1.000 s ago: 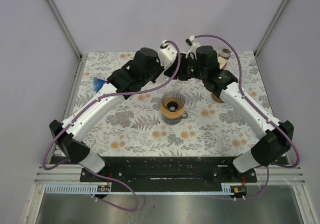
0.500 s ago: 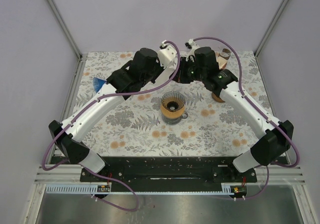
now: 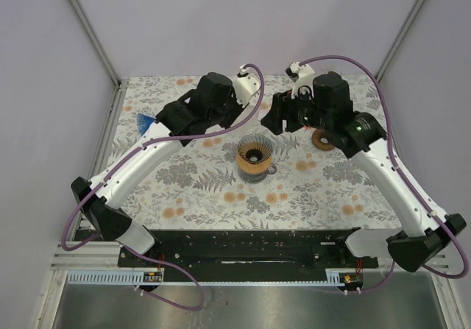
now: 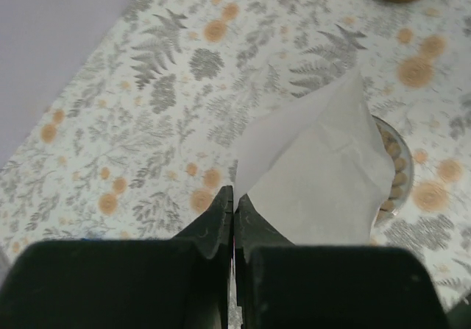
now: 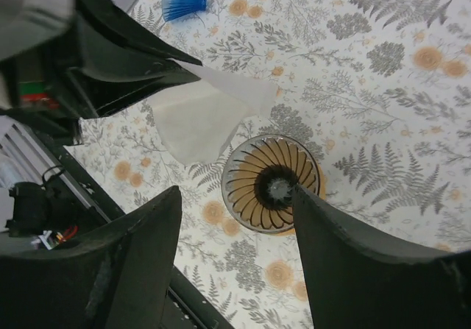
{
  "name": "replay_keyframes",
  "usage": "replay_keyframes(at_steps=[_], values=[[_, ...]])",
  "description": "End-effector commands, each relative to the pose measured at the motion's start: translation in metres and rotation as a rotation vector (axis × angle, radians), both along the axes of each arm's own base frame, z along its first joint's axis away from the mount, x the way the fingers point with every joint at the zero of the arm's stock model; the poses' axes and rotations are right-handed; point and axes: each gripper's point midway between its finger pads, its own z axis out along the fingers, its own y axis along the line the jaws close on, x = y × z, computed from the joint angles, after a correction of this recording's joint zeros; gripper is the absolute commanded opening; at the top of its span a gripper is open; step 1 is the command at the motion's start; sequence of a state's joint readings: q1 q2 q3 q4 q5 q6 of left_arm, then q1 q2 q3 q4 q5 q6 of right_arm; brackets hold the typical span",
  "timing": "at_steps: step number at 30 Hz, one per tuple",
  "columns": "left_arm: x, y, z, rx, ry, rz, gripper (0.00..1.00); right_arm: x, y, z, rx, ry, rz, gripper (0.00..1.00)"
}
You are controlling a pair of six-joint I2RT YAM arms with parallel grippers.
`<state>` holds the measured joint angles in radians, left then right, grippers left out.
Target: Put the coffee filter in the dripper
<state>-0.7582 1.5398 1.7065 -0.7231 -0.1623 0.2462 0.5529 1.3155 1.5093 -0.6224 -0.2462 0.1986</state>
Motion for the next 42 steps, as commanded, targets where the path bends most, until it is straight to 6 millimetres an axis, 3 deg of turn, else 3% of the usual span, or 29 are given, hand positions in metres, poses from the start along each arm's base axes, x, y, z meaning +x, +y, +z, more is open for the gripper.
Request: replay_keyframes(at_steps=[1, 6, 9, 17, 20, 36, 42], values=[[-0.037, -0.024, 0.010, -0.125, 0.129, -0.159, 0.00, -0.025, -0.019, 0.042, -0.071, -0.200, 0.095, 0.70], [-0.058, -0.044, -0.013, -0.167, 0.286, -0.246, 0.00, -0.038, -0.019, 0.058, -0.068, -0.255, 0.152, 0.71], [-0.062, -0.054, -0.028, -0.181, 0.369, -0.260, 0.00, -0.034, -0.019, 0.053, -0.082, -0.229, 0.141, 0.65], [-0.060, -0.059, -0.070, -0.142, 0.510, -0.187, 0.00, -0.035, -0.007, 0.031, -0.067, -0.149, 0.187, 0.45], [-0.055, -0.059, -0.081, -0.127, 0.529, -0.156, 0.00, -0.034, -0.005, 0.027, -0.064, -0.145, 0.193, 0.44], [-0.032, -0.044, -0.114, -0.019, 0.510, -0.055, 0.01, -0.032, -0.004, 0.019, -0.080, -0.139, 0.200, 0.42], [-0.029, -0.043, -0.106, -0.036, 0.500, -0.056, 0.21, -0.039, -0.002, 0.016, -0.072, -0.132, 0.237, 0.42]])
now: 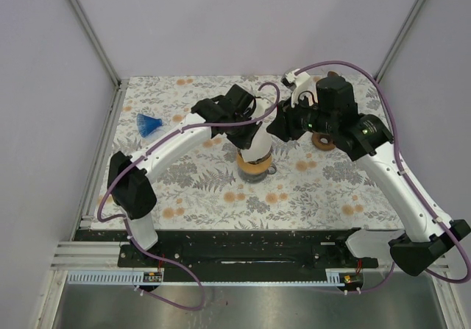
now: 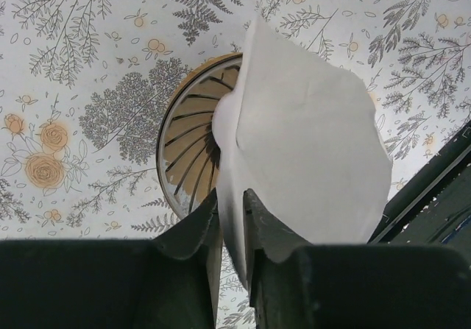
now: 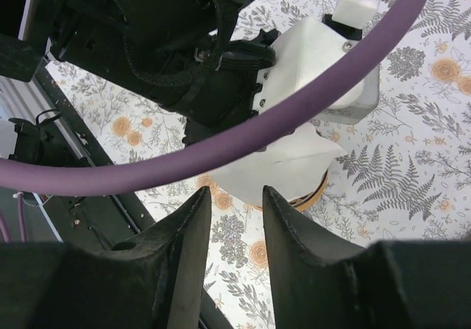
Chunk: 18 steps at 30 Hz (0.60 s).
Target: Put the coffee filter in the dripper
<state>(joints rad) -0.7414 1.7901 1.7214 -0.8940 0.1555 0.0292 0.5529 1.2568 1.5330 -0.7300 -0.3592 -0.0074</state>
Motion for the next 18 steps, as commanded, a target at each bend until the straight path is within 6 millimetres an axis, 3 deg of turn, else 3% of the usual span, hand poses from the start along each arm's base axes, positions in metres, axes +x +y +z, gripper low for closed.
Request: replay_keyframes(at_steps=[1, 11, 18], values=[[0.008, 0.000, 0.023, -0.036, -0.057, 0.011, 0.23, -0.007, 0.007, 0.006, 0.022, -0.027, 0.064, 0.42], [0.013, 0.009, 0.048, -0.074, -0.086, 0.010, 0.68, -0.005, 0.016, -0.006, 0.021, 0.019, 0.094, 0.39], [0.013, 0.017, 0.075, -0.146, -0.112, -0.015, 0.82, -0.003, 0.022, -0.015, 0.027, 0.056, 0.107, 0.27]])
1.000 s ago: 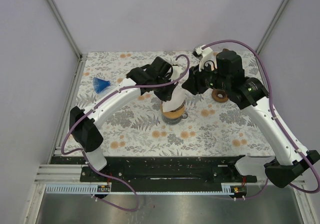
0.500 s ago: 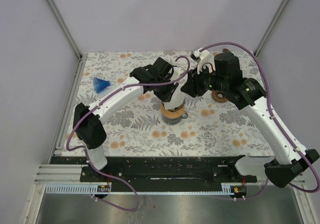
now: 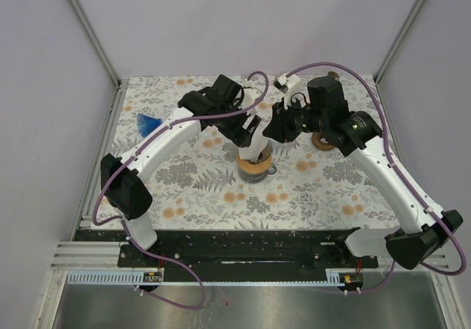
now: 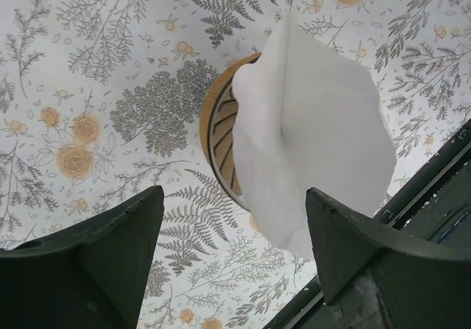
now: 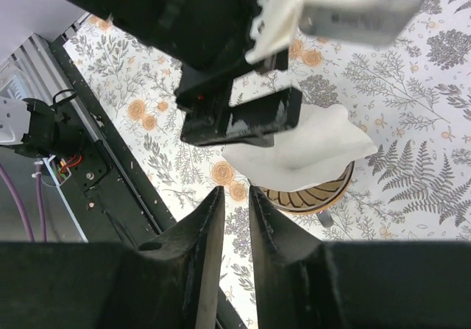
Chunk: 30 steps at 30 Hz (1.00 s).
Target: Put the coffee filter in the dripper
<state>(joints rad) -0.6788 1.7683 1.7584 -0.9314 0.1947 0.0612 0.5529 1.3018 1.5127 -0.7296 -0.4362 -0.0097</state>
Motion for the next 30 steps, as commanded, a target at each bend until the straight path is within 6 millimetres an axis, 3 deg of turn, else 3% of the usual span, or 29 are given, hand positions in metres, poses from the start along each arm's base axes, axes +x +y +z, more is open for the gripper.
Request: replay_keyframes(at_steps=[1, 6, 13, 25, 30], values=[[0.002, 0.002, 0.058, -0.122, -0.101, -0.020, 0.82, 0.000, 0.010, 0.004, 0.031, -0.012, 0.037, 0.25], [0.014, 0.015, 0.060, -0.173, -0.057, 0.050, 0.83, 0.020, 0.014, -0.018, -0.001, 0.032, -0.037, 0.12], [0.011, 0.007, 0.026, -0.208, 0.079, 0.109, 0.83, 0.046, 0.016, -0.070, -0.135, 0.144, -0.105, 0.00], [0.015, 0.006, -0.012, -0.194, 0.164, 0.173, 0.74, 0.044, 0.025, -0.124, -0.265, 0.216, -0.105, 0.00], [0.018, 0.009, -0.015, -0.187, 0.163, 0.187, 0.73, 0.039, 0.021, -0.139, -0.326, 0.241, -0.114, 0.00]])
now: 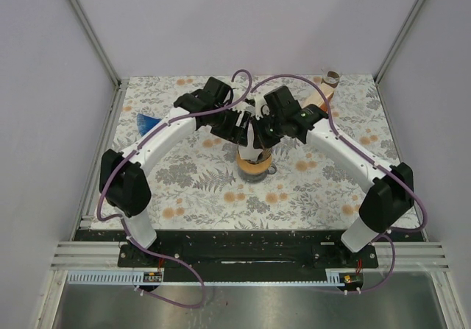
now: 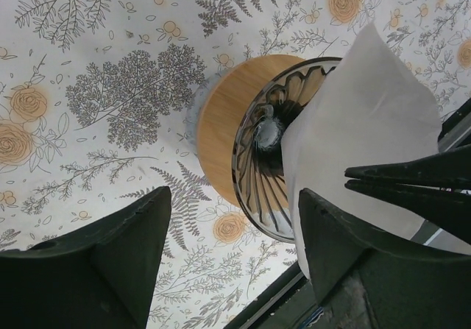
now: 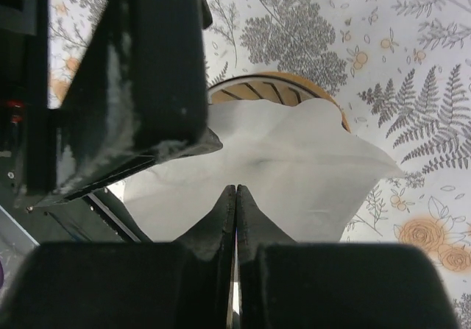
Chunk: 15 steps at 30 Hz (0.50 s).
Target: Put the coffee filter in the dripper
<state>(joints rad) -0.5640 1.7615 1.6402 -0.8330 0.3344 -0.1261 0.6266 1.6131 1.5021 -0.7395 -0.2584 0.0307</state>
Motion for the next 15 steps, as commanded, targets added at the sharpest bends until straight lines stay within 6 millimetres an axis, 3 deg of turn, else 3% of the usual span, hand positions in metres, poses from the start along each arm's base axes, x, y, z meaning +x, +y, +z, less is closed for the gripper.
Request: replay_keyframes(at_steps=[1, 7, 15], values=[[0.008, -0.004, 0.006, -0.043, -0.018, 0.017, 0.73, -0.002, -0.007, -0.016, -0.078, 0.007, -0.016, 0.00], [0.014, 0.007, 0.013, -0.063, -0.020, 0.041, 0.73, -0.006, -0.009, -0.030, -0.119, 0.038, -0.017, 0.00], [0.015, 0.012, 0.045, -0.160, -0.039, 0.023, 0.80, -0.005, -0.002, -0.035, -0.179, 0.035, -0.007, 0.00]])
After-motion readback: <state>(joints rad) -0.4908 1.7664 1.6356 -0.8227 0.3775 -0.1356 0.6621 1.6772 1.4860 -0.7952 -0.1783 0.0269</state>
